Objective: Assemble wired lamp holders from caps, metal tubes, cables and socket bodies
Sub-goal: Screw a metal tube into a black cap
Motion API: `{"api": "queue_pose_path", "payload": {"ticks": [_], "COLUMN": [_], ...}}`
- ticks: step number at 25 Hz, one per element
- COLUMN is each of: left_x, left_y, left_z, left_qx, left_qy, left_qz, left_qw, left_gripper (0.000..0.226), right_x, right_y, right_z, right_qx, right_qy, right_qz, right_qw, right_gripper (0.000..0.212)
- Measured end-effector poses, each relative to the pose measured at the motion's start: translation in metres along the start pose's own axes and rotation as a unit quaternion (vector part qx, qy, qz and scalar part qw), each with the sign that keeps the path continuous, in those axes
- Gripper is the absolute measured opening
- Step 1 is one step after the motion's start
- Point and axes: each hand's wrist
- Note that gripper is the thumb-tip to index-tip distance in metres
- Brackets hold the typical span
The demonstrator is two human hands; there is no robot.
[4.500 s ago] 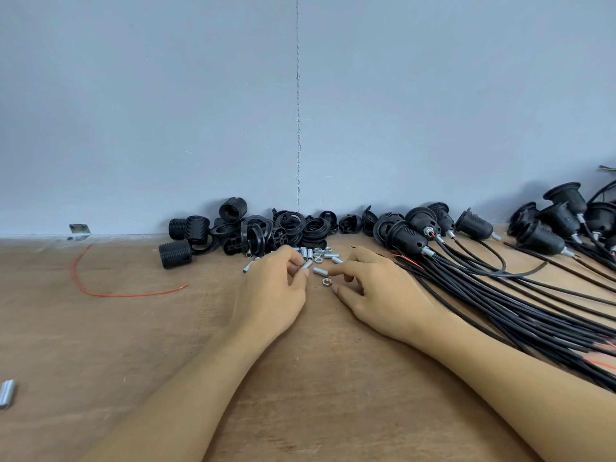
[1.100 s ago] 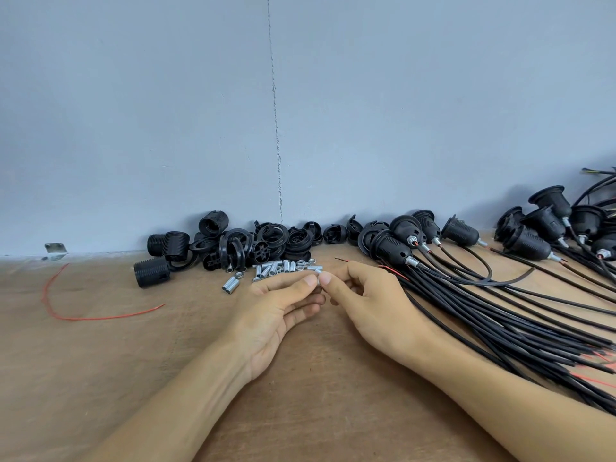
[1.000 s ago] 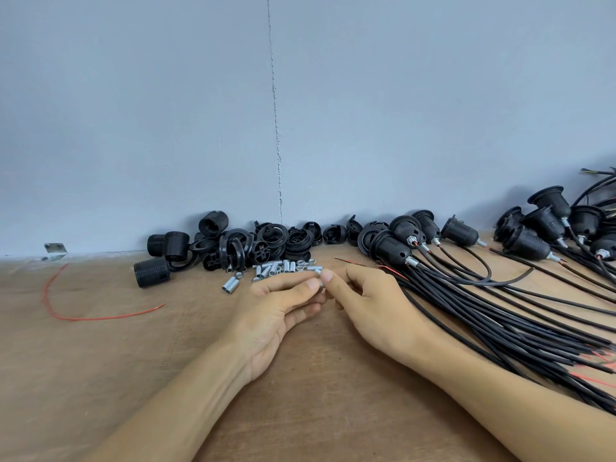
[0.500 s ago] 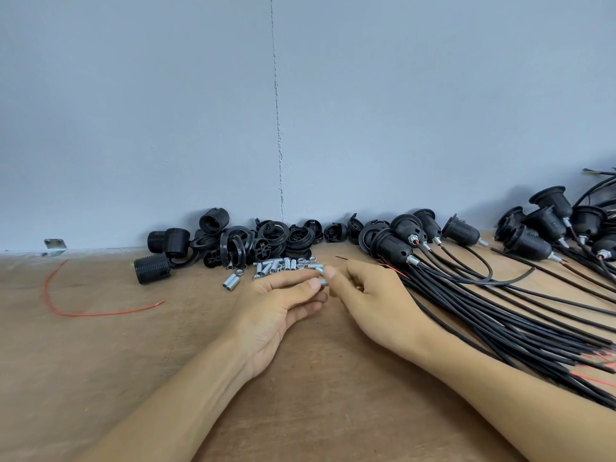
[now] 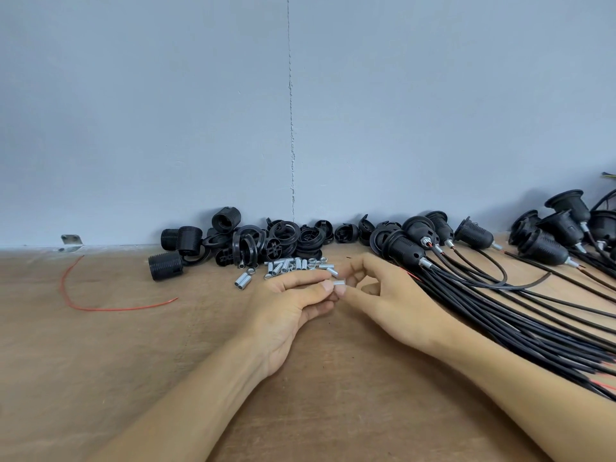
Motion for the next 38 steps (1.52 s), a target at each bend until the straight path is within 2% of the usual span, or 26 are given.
{"api": "queue_pose_path", "payload": {"ticks": [3, 4, 6, 7, 11, 12, 15, 17, 20, 23, 26, 29, 34, 38], "left_x": [-0.0006, -0.0007, -0.0009, -0.0012, -0.0037, -0.0037, -0.0036, -0.0041, -0.0052, -0.0037, -0.0052, -0.0068, -0.0038, -0.0054], "left_y": [-0.0007, -0.0011, -0.0019, -0.0024, -0.0061, -0.0063, -0.0048, -0.0049, -0.0053, -0.0065, -0.0056, -0.0037, -0.0051, -0.0054], "left_z": [0.0006, 0.0008, 0.0018, 0.0027, 0.0054, 0.0054, 0.0046, 0.0045, 0.0045, 0.0069, 0.0034, 0.0021, 0.0041, 0.0027], "left_qx": [0.001, 0.001, 0.004, 0.005, 0.008, 0.011, 0.022, 0.023, 0.029, 0.026, 0.052, 0.051, 0.042, 0.059], "left_qy": [-0.001, -0.004, -0.018, -0.029, -0.073, -0.08, -0.097, -0.102, -0.094, -0.098, -0.091, -0.071, -0.081, -0.077], "left_qz": [-0.011, -0.013, -0.023, -0.038, -0.125, -0.133, -0.145, -0.161, -0.166, -0.183, -0.196, -0.235, -0.208, -0.231], "left_qw": [1.0, 1.0, 1.0, 0.999, 0.989, 0.988, 0.984, 0.981, 0.981, 0.978, 0.975, 0.968, 0.974, 0.968], "left_gripper": [0.017, 0.019, 0.026, 0.029, 0.037, 0.039, 0.04, 0.045, 0.056, 0.054, 0.044, 0.049, 0.029, 0.026], "right_x": [0.0021, 0.0019, 0.0004, 0.0003, 0.0028, 0.0034, 0.0048, 0.0064, 0.008, 0.0081, 0.0073, 0.0081, 0.0071, 0.0095], "right_y": [-0.0023, -0.0014, 0.0011, 0.0015, 0.0002, 0.0007, 0.0017, 0.0019, 0.002, 0.0015, 0.0014, 0.0025, 0.0009, 0.002], "right_z": [-0.0018, -0.0023, -0.0019, -0.0023, -0.0066, -0.0071, -0.005, -0.0051, -0.0057, -0.0047, -0.0047, -0.0066, -0.0054, -0.006], "right_qx": [0.019, 0.016, -0.025, -0.039, -0.012, -0.016, -0.054, -0.057, -0.036, -0.031, -0.027, 0.006, -0.011, -0.008], "right_qy": [-0.019, -0.027, -0.02, -0.015, -0.062, -0.068, -0.037, -0.034, -0.051, -0.043, -0.035, -0.046, -0.048, -0.044], "right_qz": [0.009, -0.008, -0.036, -0.041, -0.02, -0.034, -0.079, -0.113, -0.148, -0.135, -0.167, -0.178, -0.171, -0.184], "right_qw": [1.0, 0.999, 0.999, 0.998, 0.998, 0.997, 0.995, 0.991, 0.987, 0.99, 0.985, 0.983, 0.984, 0.982], "right_gripper": [0.048, 0.044, 0.018, 0.015, 0.056, 0.055, 0.02, 0.011, 0.02, 0.024, 0.028, 0.035, 0.027, 0.03]}}
Point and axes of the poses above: each hand's wrist, its own z-axis away from the middle knuckle, its own y-axis out of the back of the hand, x = y × z, and after that the axes turned 4 degrees about -z, right-handed
